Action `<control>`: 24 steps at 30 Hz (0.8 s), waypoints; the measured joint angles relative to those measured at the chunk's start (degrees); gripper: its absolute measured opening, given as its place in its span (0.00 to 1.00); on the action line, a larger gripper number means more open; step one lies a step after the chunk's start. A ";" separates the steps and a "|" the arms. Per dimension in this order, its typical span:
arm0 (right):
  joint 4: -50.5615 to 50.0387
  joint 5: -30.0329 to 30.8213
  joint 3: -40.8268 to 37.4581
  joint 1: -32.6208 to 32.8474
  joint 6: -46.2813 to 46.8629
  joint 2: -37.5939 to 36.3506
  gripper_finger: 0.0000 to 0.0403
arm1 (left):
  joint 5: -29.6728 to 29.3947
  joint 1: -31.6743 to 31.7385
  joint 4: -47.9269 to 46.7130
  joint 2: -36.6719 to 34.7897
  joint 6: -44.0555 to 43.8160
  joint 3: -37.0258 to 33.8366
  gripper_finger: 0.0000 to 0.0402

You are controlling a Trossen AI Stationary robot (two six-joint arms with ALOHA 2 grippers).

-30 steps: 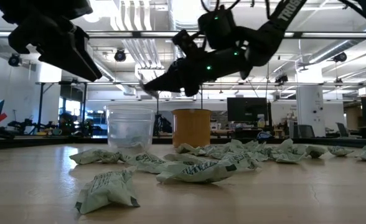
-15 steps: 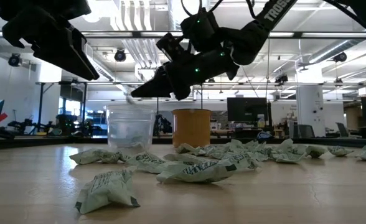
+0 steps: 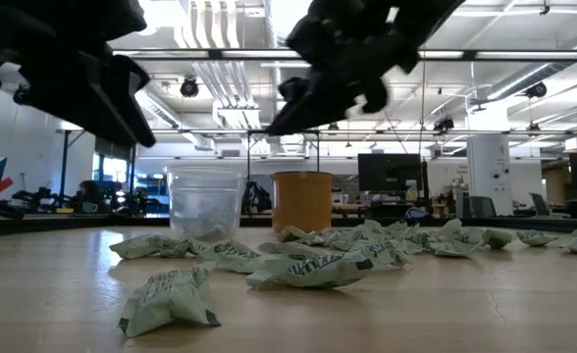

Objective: Pick and place Stevia / Truvia into bins
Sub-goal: Put the stevia packet into the transparent bin

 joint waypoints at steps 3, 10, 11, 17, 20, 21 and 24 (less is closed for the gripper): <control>-2.90 -0.03 -3.38 1.04 2.55 -4.95 0.33 | 1.54 -0.40 4.92 3.79 0.73 0.00 0.44; -3.69 0.86 -13.22 1.78 7.13 -17.73 0.29 | 2.88 -0.70 8.91 11.47 -2.64 0.35 0.44; -4.06 1.58 -14.47 1.78 8.56 -19.67 0.28 | 2.80 -0.70 9.17 12.43 -4.38 0.49 0.44; -6.19 11.70 -22.62 2.06 15.45 -32.50 0.25 | 2.75 -1.07 9.38 17.24 -16.84 1.87 0.44; -6.08 12.92 -26.49 2.06 17.26 -38.12 0.23 | 2.88 -1.62 9.38 18.26 -17.37 2.53 0.44; -6.17 12.88 -27.81 2.06 17.71 -39.92 0.23 | 3.07 -1.62 9.93 18.42 -17.37 2.76 0.44; -6.10 12.84 -30.97 2.06 18.82 -44.65 0.21 | 2.84 -1.49 11.17 18.34 -17.52 2.73 0.44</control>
